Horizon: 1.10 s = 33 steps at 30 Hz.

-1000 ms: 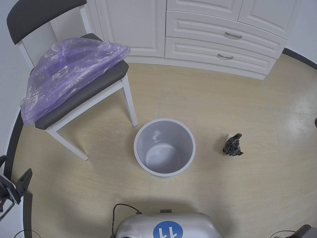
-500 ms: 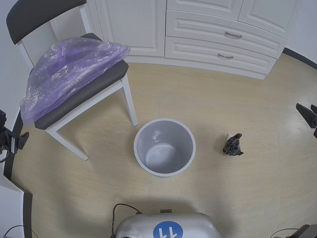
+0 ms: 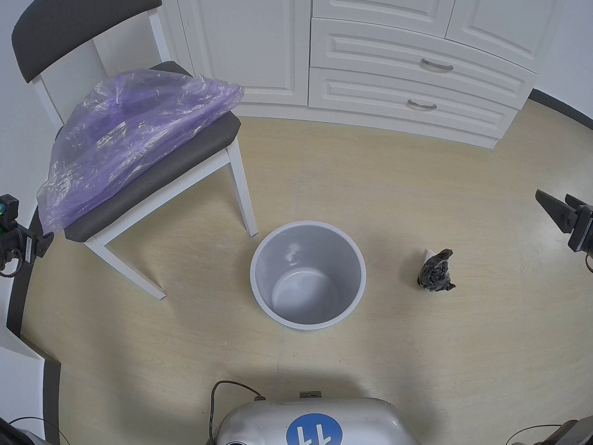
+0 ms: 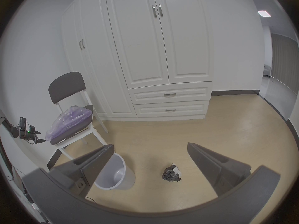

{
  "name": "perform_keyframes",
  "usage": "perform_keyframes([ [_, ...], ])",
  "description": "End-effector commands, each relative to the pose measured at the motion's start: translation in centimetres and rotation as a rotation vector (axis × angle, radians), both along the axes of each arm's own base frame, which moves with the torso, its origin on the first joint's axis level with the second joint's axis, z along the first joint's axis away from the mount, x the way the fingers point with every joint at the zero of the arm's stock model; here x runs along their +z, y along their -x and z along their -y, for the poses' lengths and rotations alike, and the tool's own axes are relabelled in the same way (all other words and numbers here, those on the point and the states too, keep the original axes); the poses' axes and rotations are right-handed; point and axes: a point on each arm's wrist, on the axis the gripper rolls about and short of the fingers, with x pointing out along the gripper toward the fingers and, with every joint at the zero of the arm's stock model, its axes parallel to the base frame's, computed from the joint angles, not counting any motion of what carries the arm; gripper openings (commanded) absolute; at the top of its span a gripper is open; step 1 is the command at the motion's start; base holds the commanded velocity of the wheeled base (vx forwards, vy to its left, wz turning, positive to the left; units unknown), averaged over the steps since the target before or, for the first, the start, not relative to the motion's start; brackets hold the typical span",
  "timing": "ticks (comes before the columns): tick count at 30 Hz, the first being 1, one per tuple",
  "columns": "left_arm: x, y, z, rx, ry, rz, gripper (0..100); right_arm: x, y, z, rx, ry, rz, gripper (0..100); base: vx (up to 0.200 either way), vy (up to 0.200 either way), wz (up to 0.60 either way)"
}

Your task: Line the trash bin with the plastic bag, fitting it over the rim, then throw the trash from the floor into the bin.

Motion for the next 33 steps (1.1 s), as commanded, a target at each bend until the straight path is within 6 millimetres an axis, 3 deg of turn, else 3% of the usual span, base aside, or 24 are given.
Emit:
perform_keyframes([
  [1, -0.9, -1.4, -0.9, 0.007, 0.013, -0.021, 100, -0.3, -0.4, 0.0, 0.002, 0.001, -0.015, 100, 0.000, 0.000, 0.00],
  [9, -0.6, -3.3, -1.9, 0.016, 0.004, 0.059, 100, -0.3, -0.4, 0.0, 0.001, 0.000, -0.014, 100, 0.000, 0.000, 0.00],
  [24, 0.2, -2.7, -1.1, 0.036, 0.122, 0.156, 100, -0.1, -0.4, 0.0, 0.006, 0.000, -0.003, 100, 0.000, 0.000, 0.00],
  [33, -1.0, -4.2, -1.3, 0.028, 0.200, 0.313, 100, 0.1, -0.7, 0.0, 0.002, -0.003, 0.047, 100, 0.000, 0.000, 0.00],
])
